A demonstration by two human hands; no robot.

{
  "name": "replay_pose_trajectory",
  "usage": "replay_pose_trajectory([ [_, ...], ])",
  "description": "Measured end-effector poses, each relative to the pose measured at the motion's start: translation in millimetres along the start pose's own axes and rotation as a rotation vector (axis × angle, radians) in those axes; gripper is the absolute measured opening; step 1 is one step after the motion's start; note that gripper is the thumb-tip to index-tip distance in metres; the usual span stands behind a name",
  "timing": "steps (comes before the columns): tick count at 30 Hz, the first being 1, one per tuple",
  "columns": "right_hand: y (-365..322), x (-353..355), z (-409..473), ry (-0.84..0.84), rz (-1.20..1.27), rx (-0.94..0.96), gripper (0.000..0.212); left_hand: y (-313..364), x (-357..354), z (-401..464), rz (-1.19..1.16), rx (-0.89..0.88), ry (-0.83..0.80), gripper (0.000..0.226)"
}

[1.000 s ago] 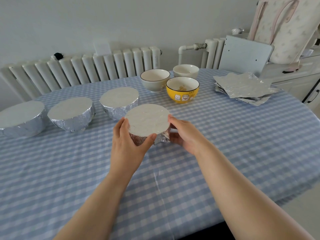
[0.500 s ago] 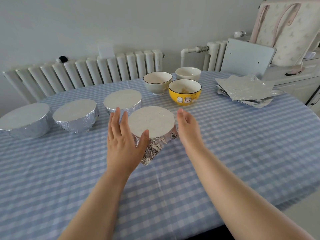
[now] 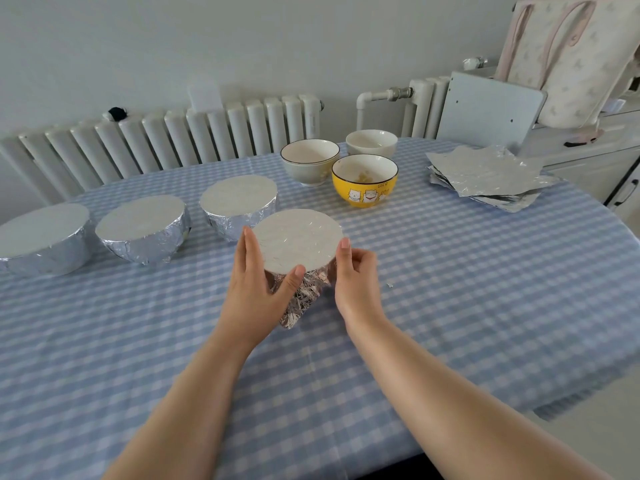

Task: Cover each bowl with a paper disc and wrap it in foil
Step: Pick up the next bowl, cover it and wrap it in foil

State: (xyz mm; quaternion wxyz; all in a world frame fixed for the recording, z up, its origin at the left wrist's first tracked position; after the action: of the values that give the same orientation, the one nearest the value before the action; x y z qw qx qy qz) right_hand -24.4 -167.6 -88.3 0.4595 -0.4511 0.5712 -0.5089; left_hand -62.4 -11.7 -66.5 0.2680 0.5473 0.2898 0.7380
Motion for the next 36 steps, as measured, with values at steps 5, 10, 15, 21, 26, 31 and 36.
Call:
replay_pose_trajectory([
  [5, 4, -1, 1, 0.061, 0.094, -0.060, 0.031, -3, -4, 3, -0.134, 0.025, 0.020, 0.115],
  [10, 9, -6, 5, 0.143, 0.180, -0.133, 0.029, -1, -5, 3, -0.177, 0.024, 0.038, 0.119],
  [15, 10, -5, 7, 0.149, 0.223, -0.186, 0.025, -3, -5, 4, -0.193, 0.031, 0.038, 0.118],
  [21, 10, -4, 11, 0.140, 0.182, -0.200, 0.023, -4, -5, 3, -0.188, 0.024, 0.030, 0.119],
  [26, 8, -3, 11, 0.154, 0.202, -0.209, 0.014, -4, -5, 4, -0.187, 0.018, 0.026, 0.118],
  [31, 9, -5, 11, 0.189, 0.152, -0.160, 0.014, -4, -5, 4, -0.182, 0.025, 0.018, 0.117],
  [36, 7, -5, 8, 0.191, 0.128, -0.131, 0.012, -6, -5, 4, -0.179, 0.023, 0.029, 0.115],
])
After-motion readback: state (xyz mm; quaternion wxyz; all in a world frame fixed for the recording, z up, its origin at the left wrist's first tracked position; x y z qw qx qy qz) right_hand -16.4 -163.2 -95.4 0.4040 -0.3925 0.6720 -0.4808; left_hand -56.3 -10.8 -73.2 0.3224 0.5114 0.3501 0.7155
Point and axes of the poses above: each hand's wrist, its own z-axis towards the middle knuckle, its own x-axis out of the back of the hand, y = z × x, the point moved 5 cm from there along z, towards the middle knuckle, and after that the axes turned 2 degrees about -y, right-handed, at the moved point
